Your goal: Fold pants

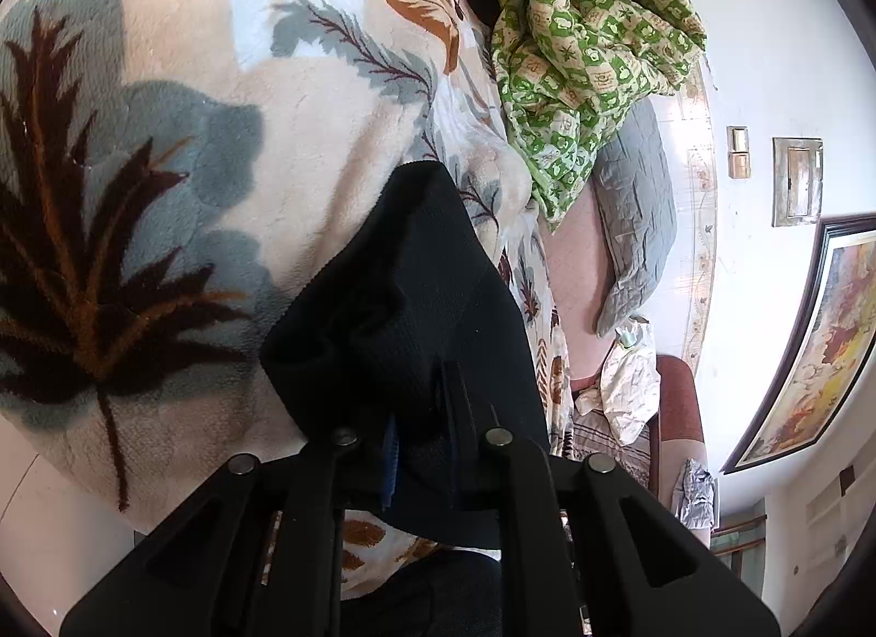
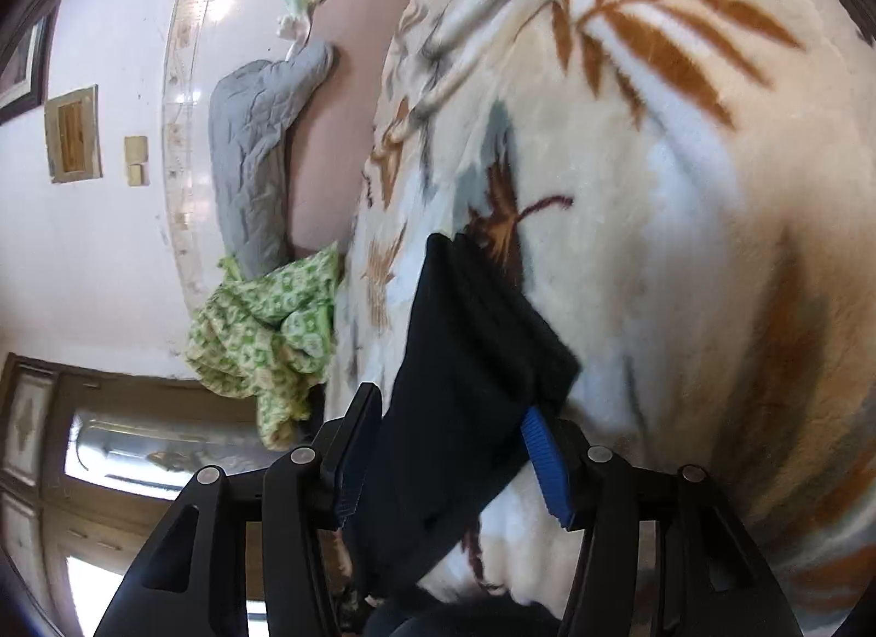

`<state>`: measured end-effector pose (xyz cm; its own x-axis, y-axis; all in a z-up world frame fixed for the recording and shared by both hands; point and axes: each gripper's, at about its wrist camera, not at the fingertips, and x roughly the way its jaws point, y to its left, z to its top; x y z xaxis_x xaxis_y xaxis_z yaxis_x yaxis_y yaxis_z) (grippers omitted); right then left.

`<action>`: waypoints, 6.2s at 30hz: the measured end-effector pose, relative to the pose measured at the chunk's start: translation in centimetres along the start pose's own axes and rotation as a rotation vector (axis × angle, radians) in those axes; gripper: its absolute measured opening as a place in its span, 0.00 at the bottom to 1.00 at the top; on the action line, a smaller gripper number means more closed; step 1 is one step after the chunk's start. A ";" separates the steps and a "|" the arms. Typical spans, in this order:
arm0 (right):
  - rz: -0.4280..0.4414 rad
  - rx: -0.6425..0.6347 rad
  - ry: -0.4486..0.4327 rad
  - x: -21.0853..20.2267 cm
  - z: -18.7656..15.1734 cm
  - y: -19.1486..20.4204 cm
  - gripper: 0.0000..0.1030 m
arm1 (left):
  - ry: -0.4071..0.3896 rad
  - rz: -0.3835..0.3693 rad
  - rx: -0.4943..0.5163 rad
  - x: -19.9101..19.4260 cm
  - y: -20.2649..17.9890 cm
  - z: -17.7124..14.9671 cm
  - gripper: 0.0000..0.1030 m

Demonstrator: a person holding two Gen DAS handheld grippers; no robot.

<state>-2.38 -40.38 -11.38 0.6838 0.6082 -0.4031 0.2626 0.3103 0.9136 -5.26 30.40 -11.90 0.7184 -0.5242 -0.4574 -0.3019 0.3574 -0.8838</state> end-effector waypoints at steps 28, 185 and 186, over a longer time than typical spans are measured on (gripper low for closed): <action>-0.219 -0.272 -0.021 -0.2 1.4 1.2 0.02 | -0.006 0.106 0.162 -1.5 -0.4 -0.4 0.03; -0.100 -0.544 -0.139 -1.6 -3.2 5.6 0.07 | -0.192 0.184 0.333 6.9 -12.8 -9.2 0.80; -0.088 -0.566 -0.129 -1.4 -3.7 6.4 0.07 | -0.194 0.183 0.335 6.9 -12.8 -9.2 0.80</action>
<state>-4.23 -36.57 -5.19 0.7623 0.4797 -0.4344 -0.0579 0.7191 0.6925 -2.23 15.10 -4.67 0.7861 -0.2851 -0.5484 -0.2380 0.6792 -0.6943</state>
